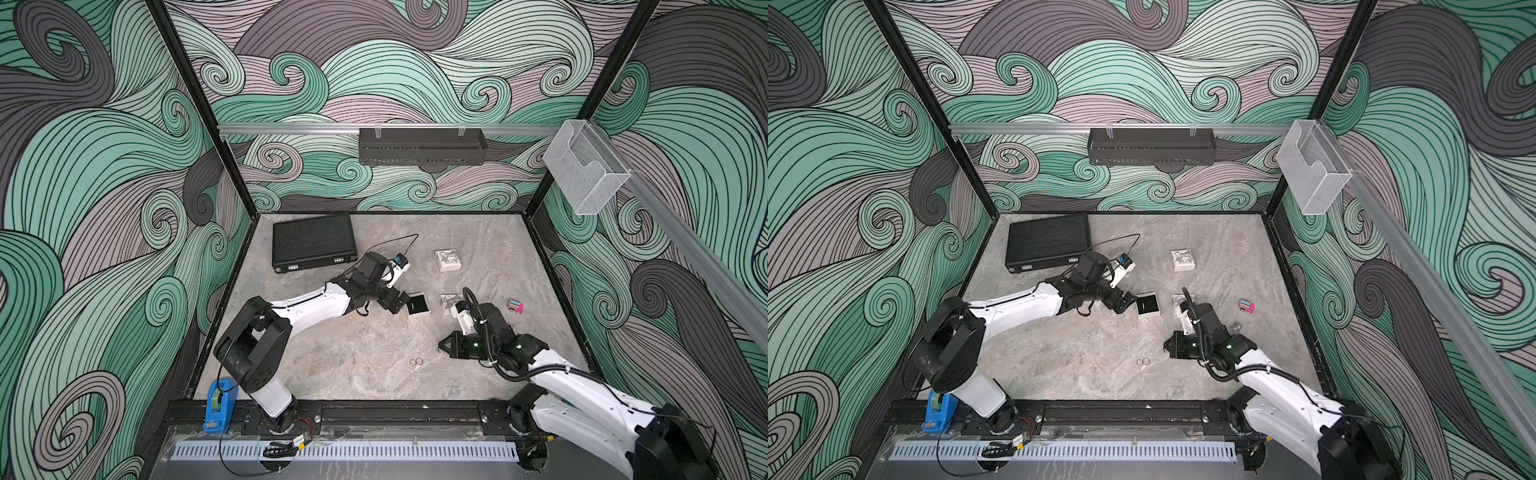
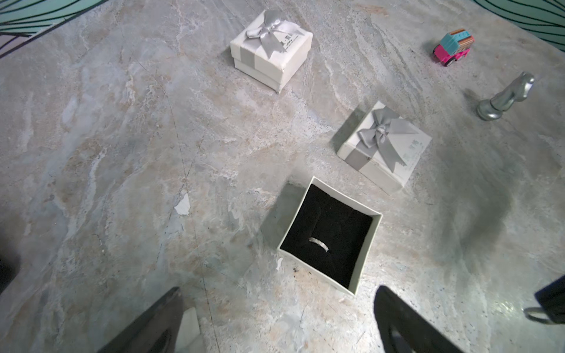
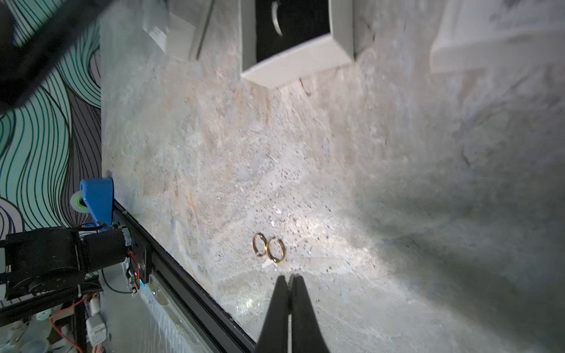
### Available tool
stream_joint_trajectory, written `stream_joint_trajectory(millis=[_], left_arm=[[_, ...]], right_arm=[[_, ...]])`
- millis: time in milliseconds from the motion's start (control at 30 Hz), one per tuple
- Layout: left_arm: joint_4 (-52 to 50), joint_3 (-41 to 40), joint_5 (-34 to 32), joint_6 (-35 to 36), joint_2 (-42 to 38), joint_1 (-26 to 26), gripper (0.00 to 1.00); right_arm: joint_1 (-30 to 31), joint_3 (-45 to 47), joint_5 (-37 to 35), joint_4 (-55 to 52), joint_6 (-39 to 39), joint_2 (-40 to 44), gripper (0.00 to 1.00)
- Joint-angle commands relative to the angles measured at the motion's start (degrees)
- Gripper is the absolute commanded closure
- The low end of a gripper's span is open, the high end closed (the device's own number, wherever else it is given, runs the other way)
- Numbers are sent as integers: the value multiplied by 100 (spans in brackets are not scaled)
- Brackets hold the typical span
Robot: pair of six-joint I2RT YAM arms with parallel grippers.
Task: Take the rings out of the lift-off lid box
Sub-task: Place the ring at the center of the board.
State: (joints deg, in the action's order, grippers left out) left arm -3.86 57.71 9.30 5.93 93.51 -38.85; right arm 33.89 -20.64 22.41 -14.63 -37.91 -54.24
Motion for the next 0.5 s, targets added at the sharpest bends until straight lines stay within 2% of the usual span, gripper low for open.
stream_joint_trajectory(millis=[0,467], left_arm=[[-141,-50,16,-22,-207,0,3],[7,-120,170,-40,-176,-2,3]], right_arm=[[28,120,421,645,-522,-191,100],[198,351,634,1963,-962,-1425,100]])
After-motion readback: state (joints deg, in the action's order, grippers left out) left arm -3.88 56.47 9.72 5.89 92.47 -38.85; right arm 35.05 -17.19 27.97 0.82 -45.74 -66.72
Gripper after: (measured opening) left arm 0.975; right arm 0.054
